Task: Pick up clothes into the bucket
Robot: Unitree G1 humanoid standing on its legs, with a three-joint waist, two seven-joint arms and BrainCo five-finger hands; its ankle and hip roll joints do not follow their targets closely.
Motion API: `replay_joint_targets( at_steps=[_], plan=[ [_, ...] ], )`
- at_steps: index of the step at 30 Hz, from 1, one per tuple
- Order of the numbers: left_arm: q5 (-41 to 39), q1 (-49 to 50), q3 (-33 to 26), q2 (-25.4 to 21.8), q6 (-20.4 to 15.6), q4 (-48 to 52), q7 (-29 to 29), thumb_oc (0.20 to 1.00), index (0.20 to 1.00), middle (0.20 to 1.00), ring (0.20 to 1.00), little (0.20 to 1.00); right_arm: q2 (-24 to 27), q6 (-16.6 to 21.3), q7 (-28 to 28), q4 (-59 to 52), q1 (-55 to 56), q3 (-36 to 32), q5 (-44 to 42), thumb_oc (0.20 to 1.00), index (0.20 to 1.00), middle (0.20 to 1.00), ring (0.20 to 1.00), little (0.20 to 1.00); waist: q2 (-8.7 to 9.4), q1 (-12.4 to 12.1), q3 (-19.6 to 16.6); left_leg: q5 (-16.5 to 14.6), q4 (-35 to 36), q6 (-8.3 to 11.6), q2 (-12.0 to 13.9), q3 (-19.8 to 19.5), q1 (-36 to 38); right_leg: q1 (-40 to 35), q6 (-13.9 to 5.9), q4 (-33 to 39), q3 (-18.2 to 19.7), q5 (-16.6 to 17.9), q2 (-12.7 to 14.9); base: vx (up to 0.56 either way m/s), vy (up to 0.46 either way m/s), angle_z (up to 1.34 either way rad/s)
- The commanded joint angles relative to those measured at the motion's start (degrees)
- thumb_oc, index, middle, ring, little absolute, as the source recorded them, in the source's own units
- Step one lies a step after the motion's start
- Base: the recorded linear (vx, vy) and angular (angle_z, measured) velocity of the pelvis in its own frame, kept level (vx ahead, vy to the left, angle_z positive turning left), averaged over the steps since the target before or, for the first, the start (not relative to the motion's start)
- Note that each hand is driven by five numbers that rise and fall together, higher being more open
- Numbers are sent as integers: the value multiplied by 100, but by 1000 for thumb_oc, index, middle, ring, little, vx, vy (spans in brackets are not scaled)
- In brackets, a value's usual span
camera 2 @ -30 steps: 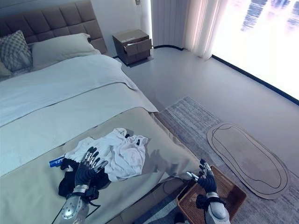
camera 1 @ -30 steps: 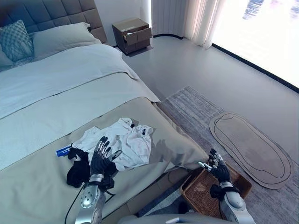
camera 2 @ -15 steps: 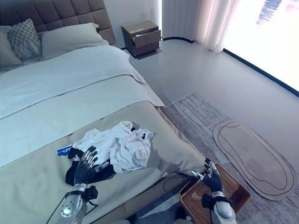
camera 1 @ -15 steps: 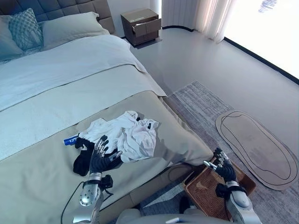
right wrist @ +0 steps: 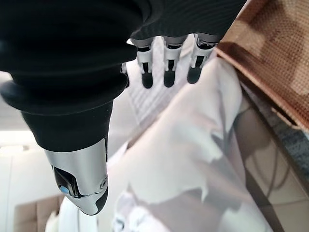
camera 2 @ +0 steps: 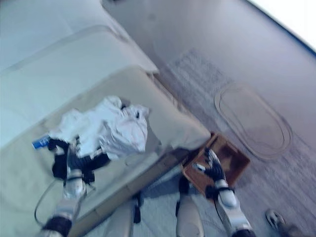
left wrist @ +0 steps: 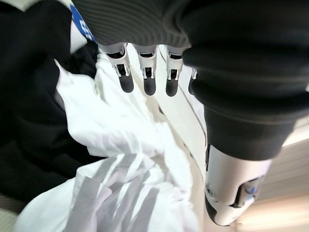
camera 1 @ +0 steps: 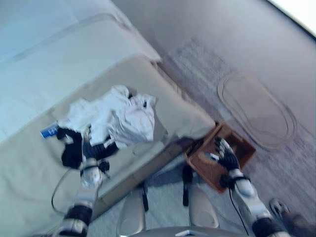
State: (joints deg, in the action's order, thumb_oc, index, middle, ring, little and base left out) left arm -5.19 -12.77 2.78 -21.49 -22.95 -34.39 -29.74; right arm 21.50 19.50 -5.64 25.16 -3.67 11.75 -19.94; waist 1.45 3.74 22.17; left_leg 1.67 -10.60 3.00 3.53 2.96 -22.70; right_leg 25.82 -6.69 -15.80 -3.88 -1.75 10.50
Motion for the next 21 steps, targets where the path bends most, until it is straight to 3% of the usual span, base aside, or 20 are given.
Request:
replay_joint_targets(
  at_steps=[1,8,10,11,13,21],
  plan=[
    [326,56,-346,-369,39,219,-627,1000,1000,1000,1000,1000,56,393,-268,-788,62,-65,-154,1000,1000,1000,1000,1000,266,63,-254,-551,-1373,-7,207,-282,-1152,351,-260,-393,-166,59,534,-120,-11,7],
    [512,-625,-478,-576,406,-24,-1109,1000,1000,1000,1000,1000,156,463,-554,-1071,-418,-128,-141,1000,1000,1000,1000,1000,189,99,-189,-684,-2345,-31,227,-498,-2664,1824,-142,-1485,-85,-211,483,-97,-10,12],
    [512,-628,-477,-576,404,-27,-1109,1000,1000,1000,1000,1000,156,463,-554,-1070,-419,-128,-141,1000,1000,1000,1000,1000,187,100,-203,-687,-2355,-31,228,-500,-2687,1847,-142,-1496,-83,-214,483,13,-5,9],
    [517,-730,-521,-625,478,-157,-1231,1000,1000,1000,1000,1000,191,463,-561,-1130,-435,-108,-115,1000,1000,1000,1000,1000,177,103,-224,-881,-2523,-3,259,-545,-2822,2021,-158,-1749,-66,-419,475,62,-17,4],
    [576,-953,-640,-845,583,-599,-1473,1000,1000,1000,1000,1000,240,497,-520,-1229,-415,-106,-149,1000,1000,1000,1000,1000,195,133,-275,-914,-2690,3,264,-622,-3092,2321,-143,-1974,-53,-496,462,28,-21,4],
    [78,-1304,-701,-1262,631,-1741,-1480,1000,1000,1000,1000,1000,392,591,-345,-1296,-364,68,-309,1000,1000,1000,1000,1000,242,218,-517,-898,-2841,32,300,-741,-3552,2806,-139,-2199,-71,-527,450,1,0,-3]
  ],
)
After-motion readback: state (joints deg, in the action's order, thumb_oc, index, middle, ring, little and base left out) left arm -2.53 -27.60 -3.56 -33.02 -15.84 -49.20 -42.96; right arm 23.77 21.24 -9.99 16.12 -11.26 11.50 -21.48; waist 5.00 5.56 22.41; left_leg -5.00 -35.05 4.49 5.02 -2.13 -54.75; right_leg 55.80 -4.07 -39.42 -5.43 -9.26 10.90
